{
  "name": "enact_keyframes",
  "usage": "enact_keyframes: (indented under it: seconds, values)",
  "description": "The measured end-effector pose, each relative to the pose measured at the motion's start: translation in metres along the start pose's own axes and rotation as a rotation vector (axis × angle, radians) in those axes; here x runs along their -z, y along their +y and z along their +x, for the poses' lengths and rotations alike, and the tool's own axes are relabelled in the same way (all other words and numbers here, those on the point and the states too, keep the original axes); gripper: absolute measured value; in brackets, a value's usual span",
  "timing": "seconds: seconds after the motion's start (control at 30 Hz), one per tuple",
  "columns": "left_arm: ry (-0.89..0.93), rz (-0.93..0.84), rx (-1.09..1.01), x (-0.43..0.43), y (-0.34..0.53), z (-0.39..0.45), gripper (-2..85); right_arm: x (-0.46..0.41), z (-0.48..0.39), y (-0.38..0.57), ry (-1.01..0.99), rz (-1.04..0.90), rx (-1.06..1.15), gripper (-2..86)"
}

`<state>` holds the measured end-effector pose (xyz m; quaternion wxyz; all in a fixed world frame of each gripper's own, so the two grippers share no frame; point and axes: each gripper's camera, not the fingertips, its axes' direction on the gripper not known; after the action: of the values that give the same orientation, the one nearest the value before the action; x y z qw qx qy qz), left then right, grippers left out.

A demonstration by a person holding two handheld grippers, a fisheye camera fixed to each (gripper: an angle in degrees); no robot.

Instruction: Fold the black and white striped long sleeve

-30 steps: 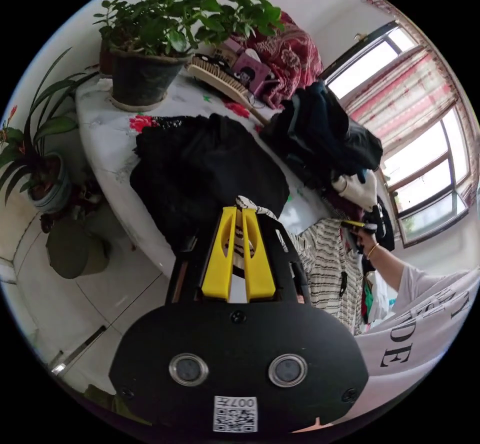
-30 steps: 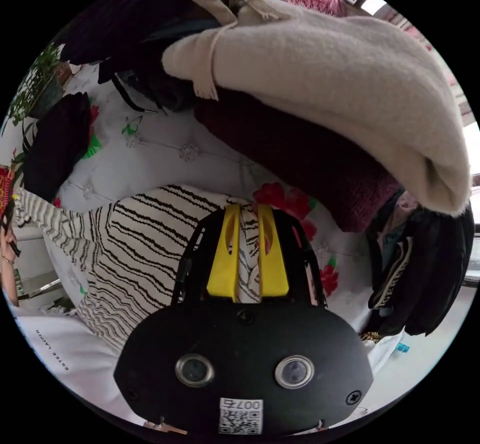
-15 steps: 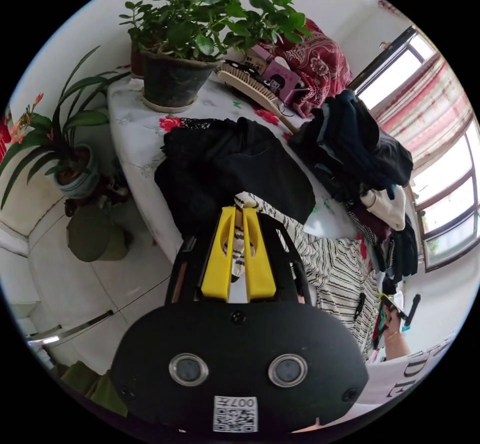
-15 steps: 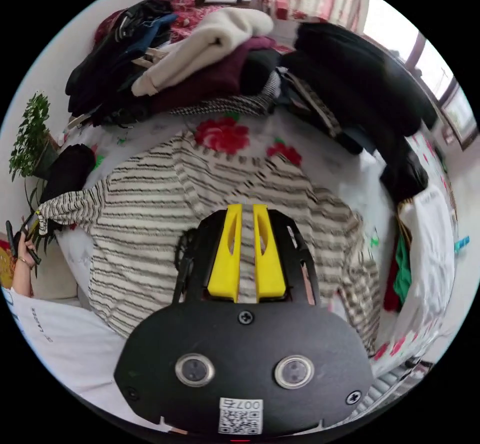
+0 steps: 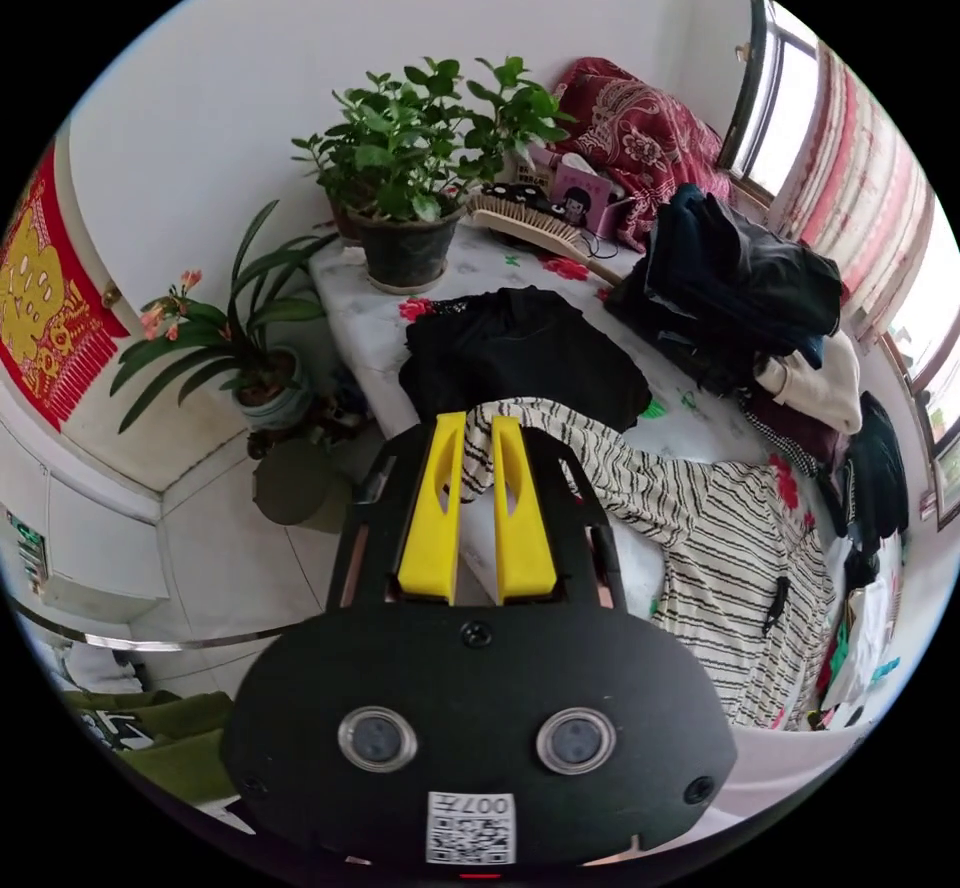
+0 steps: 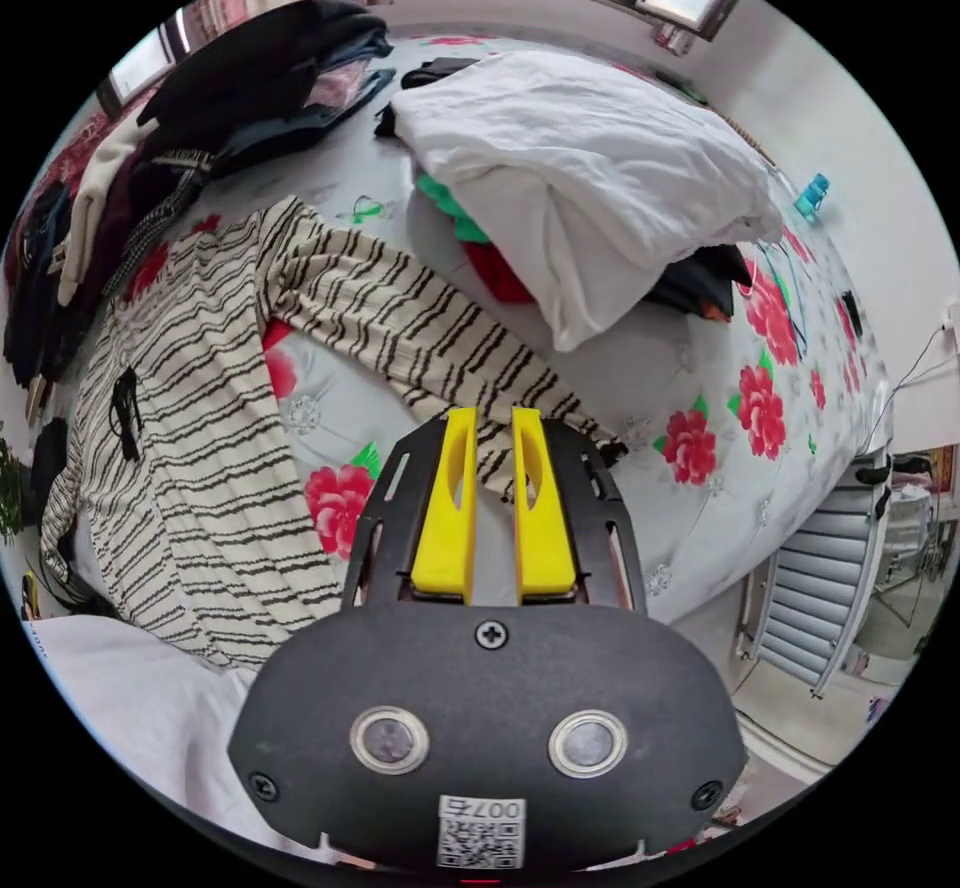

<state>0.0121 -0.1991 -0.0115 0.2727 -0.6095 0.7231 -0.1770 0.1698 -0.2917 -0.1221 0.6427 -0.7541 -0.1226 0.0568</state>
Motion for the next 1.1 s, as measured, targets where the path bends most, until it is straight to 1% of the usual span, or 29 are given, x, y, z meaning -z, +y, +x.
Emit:
enact_keyframes:
  seconds: [0.07,0.23,0.3,0.4,0.47,0.5,0.53,0.63,0.73,0.87,0.93,0.97,1.0,1.03,1.1]
  values:
    - [0.025,-0.005,-0.009,0.0,0.003,0.013,5.1,0.009,-0.001,-0.002,-0.022,0.058,0.017,1.9]
    - [0.112,-0.046,0.016,-0.013,0.014,0.049,4.8,0.019,-0.051,-0.046,-0.037,0.174,0.21,0.5]
    - [0.124,-0.079,-0.048,-0.021,0.024,0.081,3.9,0.014,-0.068,-0.069,-0.048,0.181,0.272,0.3]
    - [0.135,-0.12,-0.134,-0.028,0.043,0.124,0.7,-0.017,-0.087,-0.106,-0.006,0.1,0.332,-0.2]
    - [0.163,-0.158,-0.159,-0.035,0.053,0.145,-0.3,-0.038,-0.088,-0.121,0.045,0.041,0.337,-0.5]
    - [0.18,-0.183,-0.175,-0.039,0.06,0.158,-0.6,-0.038,-0.087,-0.122,0.024,0.068,0.401,-0.5]
    - [0.183,-0.195,-0.186,-0.041,0.063,0.165,-0.7,-0.036,-0.079,-0.123,0.047,0.115,0.396,-0.4]
    - [0.18,-0.257,-0.236,-0.054,0.075,0.196,-0.9,-0.036,-0.059,-0.134,0.015,0.121,0.421,-0.1]
    - [0.173,-0.301,-0.248,-0.067,0.084,0.222,-0.9,-0.044,-0.043,-0.147,0.094,0.143,0.464,0.8]
    - [0.211,-0.347,-0.292,-0.079,0.1,0.254,-1.0,-0.056,0.014,-0.193,0.141,0.125,0.424,1.4]
    - [0.212,-0.367,-0.332,-0.086,0.107,0.265,-1.0,-0.066,0.063,-0.236,0.184,0.057,0.284,1.2]
    - [0.214,-0.39,-0.346,-0.093,0.111,0.271,-1.0,-0.067,0.076,-0.246,0.174,0.039,0.229,1.0]
    - [0.224,-0.409,-0.351,-0.1,0.114,0.276,-1.0,-0.066,0.097,-0.258,0.135,0.006,0.124,0.6]
    - [0.23,-0.416,-0.352,-0.104,0.115,0.278,-1.0,-0.064,0.108,-0.26,0.097,-0.016,0.083,0.5]
    - [0.255,-0.435,-0.367,-0.117,0.12,0.289,-1.0,-0.053,0.105,-0.245,0.056,0.016,0.107,0.8]
